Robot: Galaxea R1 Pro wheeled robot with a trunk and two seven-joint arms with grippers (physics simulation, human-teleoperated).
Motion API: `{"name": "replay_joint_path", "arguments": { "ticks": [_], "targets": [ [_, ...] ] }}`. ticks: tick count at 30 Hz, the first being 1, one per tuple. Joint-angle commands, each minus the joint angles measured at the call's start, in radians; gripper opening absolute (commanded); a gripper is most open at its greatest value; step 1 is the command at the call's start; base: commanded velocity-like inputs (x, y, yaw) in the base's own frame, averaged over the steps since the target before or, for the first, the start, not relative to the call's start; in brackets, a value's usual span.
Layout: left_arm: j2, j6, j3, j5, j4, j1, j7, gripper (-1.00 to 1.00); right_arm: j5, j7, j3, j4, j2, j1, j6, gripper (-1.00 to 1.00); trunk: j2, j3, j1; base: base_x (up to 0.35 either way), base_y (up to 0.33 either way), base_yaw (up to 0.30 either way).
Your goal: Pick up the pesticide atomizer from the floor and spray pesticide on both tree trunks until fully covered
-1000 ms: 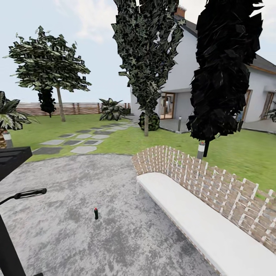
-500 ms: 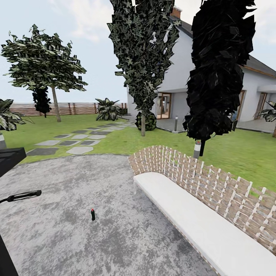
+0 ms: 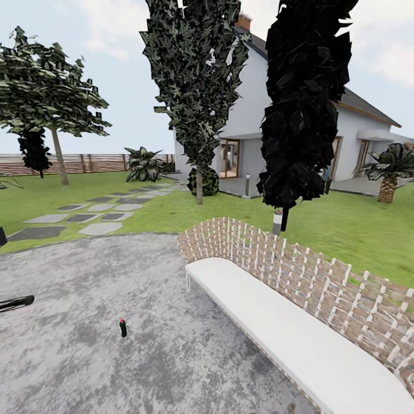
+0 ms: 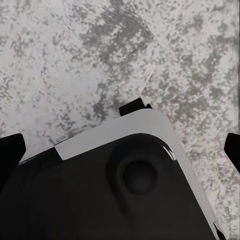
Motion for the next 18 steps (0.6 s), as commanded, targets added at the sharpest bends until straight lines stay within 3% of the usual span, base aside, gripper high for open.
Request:
{"name": "replay_joint_path", "arguments": {
  "ticks": [1, 18],
  "targets": [
    [0.000, -0.002, 0.004, 0.008, 0.001, -0.001, -0.009, 1.00, 0.001, 0.006, -0.007, 0.000, 0.000, 0.000, -0.003, 1.00, -0.001, -0.001, 0.000, 0.000, 0.000, -0.278],
    [0.000, -0.001, 0.004, 0.008, 0.001, -0.001, -0.009, 1.00, -0.001, 0.005, -0.008, 0.000, 0.000, 0.000, -0.002, 1.00, -0.001, -0.001, 0.000, 0.000, 0.000, -0.283]
  ]
}}
